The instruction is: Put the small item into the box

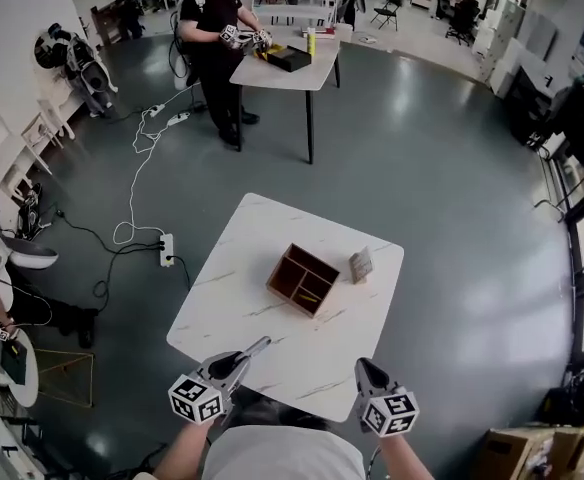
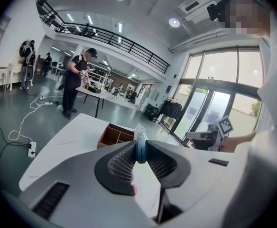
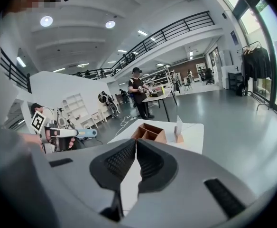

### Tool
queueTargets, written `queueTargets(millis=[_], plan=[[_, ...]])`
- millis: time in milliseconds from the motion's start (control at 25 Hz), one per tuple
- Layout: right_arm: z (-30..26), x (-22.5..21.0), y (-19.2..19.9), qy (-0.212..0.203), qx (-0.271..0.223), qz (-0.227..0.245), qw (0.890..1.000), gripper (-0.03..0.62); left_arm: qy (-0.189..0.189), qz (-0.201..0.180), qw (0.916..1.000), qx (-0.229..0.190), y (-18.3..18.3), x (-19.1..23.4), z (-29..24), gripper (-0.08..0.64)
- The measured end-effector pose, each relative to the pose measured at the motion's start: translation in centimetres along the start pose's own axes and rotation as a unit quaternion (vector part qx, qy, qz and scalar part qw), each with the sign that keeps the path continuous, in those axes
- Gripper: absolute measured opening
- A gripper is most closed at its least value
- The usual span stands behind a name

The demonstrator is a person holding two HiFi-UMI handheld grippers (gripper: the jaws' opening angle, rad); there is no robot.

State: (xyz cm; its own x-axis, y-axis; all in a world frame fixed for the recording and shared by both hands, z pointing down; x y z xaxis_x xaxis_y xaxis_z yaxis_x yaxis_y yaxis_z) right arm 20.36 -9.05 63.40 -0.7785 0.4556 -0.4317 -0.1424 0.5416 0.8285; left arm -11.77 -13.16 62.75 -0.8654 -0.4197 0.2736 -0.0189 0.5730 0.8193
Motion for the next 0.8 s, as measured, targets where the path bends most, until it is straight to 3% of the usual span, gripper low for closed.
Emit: queueTargets(millis=[280,440,800], plan=[[-0.9,0.2,0.5,0.056,-0.005,-0.019,0.998,0.028,0.047,-0.082,0.9947,0.039,-1.1,2.0,-5.1,0.077],[-1.3,0.3,1.2,0.086,-0.003,-0.035,0.996,0.028,0.068,-0.127,0.9869,0.072,-1.1,2.5,-8.6,0.077],[-2.6,1.6,2.8,0.128,0.005,-0.064,0.99,0.028,0.105,-0.192,0.9677,0.125,-0.6,2.6,-15.9,0.077]])
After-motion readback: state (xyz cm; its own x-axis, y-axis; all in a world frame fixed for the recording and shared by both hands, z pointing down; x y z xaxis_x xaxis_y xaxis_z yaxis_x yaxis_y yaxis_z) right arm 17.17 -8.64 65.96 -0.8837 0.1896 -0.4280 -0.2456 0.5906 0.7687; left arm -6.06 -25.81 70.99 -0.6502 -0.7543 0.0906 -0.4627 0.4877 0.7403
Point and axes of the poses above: the fingertips, and each gripper's own axes: z backward along the fingers, x to its left, y out of its underside, the point moved 5 cm from there along z, backward along the fingers, and after that the axes turned 15 degrees about -y, right-handed, at the moved point
